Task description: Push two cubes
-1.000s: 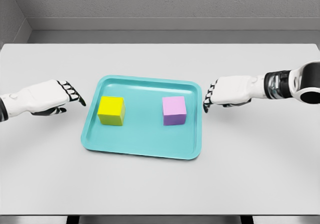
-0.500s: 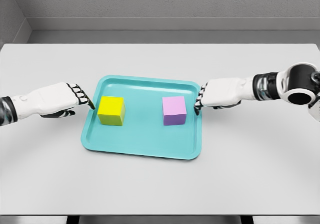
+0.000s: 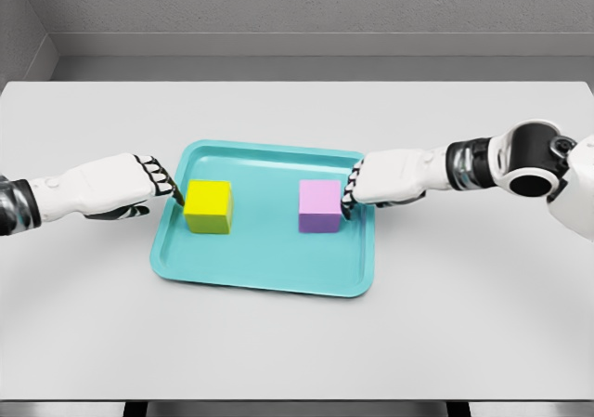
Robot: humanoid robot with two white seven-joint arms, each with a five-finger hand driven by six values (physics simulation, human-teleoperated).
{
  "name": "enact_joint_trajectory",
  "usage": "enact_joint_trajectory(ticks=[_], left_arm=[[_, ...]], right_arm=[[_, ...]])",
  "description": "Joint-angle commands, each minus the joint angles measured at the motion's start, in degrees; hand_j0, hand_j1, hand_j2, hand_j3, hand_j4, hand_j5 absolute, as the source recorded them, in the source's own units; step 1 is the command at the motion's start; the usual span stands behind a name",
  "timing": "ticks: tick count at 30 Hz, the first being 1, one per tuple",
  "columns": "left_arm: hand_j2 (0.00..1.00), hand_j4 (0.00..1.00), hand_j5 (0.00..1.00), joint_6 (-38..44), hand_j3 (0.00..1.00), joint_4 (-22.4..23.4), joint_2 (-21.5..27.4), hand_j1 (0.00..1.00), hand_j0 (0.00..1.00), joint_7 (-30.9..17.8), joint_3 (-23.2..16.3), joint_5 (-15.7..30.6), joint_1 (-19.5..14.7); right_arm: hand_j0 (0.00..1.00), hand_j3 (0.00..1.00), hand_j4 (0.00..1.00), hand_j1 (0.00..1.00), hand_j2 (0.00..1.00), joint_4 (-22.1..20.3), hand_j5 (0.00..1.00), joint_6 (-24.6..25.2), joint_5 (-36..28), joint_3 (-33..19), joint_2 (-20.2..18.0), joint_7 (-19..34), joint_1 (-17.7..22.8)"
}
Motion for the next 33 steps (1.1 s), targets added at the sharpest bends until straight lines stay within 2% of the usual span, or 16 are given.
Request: enact_joint_trajectory(ticks=[1, 9, 16, 33], left_arm=[[0.69, 0.69, 0.69, 0.08, 0.69, -0.44, -0.07, 0.69, 0.69, 0.02, 0.06, 0.32, 0.00], [0.69, 0.69, 0.69, 0.08, 0.69, -0.88, -1.13, 0.69, 0.69, -1.21, 0.06, 0.41, -0.09], [0.69, 0.69, 0.69, 0.08, 0.69, -0.88, -2.09, 0.69, 0.69, -1.65, 0.06, 0.32, -0.70], [0.69, 0.69, 0.69, 0.08, 0.69, -0.88, -3.94, 0.69, 0.69, -3.59, 0.06, 0.24, -1.05]], right_arm=[[0.64, 0.64, 0.64, 0.64, 0.64, -0.07, 0.64, -0.25, 0.45, 0.46, 0.43, -0.07, 0.00], [0.64, 0.64, 0.64, 0.64, 0.64, 0.28, 0.64, -0.25, 1.07, 0.38, 1.04, -0.07, -0.26], [0.64, 0.64, 0.64, 0.64, 0.64, 3.18, 0.64, -0.25, 1.42, 0.02, 0.95, -0.07, -0.79], [0.64, 0.64, 0.64, 0.64, 0.64, 3.01, 0.64, -0.25, 1.33, -0.15, 3.41, -0.07, -0.97]])
